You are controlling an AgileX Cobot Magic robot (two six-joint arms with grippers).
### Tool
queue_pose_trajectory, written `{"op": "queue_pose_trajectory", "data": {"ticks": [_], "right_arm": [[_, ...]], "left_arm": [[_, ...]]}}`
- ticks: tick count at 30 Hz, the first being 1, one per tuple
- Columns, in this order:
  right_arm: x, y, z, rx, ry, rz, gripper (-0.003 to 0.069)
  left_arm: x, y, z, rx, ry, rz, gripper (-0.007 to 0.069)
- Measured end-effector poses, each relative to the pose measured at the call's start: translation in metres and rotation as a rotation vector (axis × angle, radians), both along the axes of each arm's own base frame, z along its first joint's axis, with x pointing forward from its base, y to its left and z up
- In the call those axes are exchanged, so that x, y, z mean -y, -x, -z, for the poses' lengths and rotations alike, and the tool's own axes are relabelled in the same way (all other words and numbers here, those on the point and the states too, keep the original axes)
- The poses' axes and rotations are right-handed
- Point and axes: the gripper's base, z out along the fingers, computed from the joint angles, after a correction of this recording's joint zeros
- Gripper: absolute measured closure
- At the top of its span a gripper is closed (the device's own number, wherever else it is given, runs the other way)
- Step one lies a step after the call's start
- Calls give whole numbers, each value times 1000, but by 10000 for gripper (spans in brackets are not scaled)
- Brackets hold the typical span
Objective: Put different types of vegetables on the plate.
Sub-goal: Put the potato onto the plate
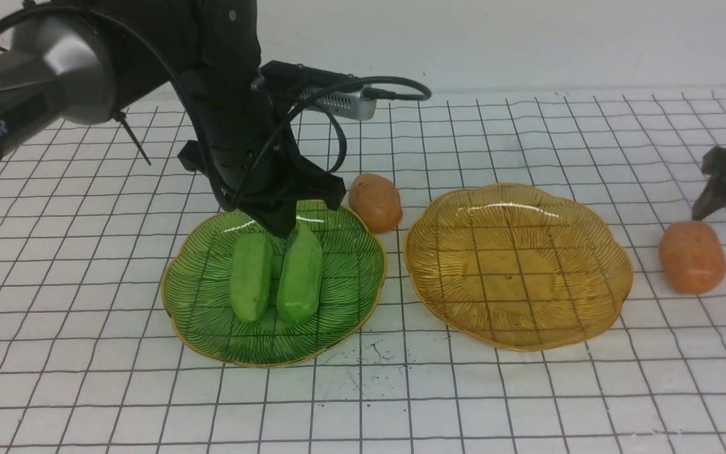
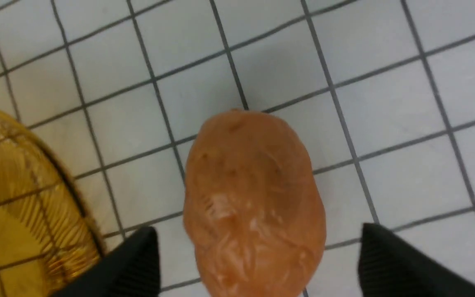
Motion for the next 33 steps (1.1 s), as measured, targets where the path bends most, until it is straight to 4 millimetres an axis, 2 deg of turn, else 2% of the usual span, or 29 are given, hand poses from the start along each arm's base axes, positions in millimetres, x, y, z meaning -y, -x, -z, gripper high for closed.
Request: {"op": "queue_pose_trajectory", "data": {"ticks": [2, 6, 12, 16, 17, 18, 21, 22, 26, 27, 29, 31, 32, 33], "right_arm": [[-2, -8, 16, -32, -4, -15, -20], [-6, -13, 30, -48, -5, -26, -31], [-7, -23, 59, -75, -1, -31, -32], [-9, -26, 66, -94, 0, -41, 25], [-8, -28, 63, -100, 3, -60, 92], [-8, -30, 56, -103, 8, -86, 117], [-8, -34, 36, -91, 12, -121, 112], [-11, -35, 21, -79, -10, -126, 112], [-29, -32, -18, -43, -177, -158, 112], [-31, -32, -19, -37, -187, -158, 112], [-53, -33, -26, -9, -265, -230, 112], [-76, -35, -21, -19, -273, -306, 112], [-76, -35, -21, -19, -273, -308, 112], [-87, -35, -17, -32, -263, -340, 112]], "left_arm": [[-1, 0, -1, 5, -9, 1, 632], [-2, 0, -1, 8, -17, 1, 632], [-2, 0, -1, 7, -18, 1, 632], [-2, 0, -1, 9, -23, 1, 632], [-2, 0, -1, 9, -23, 1, 632], [-2, 0, -1, 9, -23, 1, 632], [-2, 0, -1, 9, -23, 1, 632], [-2, 0, -1, 9, -23, 1, 632], [-2, 0, -1, 7, -18, 1, 632], [-2, 0, -1, 7, -18, 1, 632], [2, -1, -1, 10, 26, -3, 632], [8, -5, -4, 62, 104, -11, 632], [9, -6, -5, 75, 115, -12, 632], [12, -8, -6, 97, 150, -17, 632]]}}
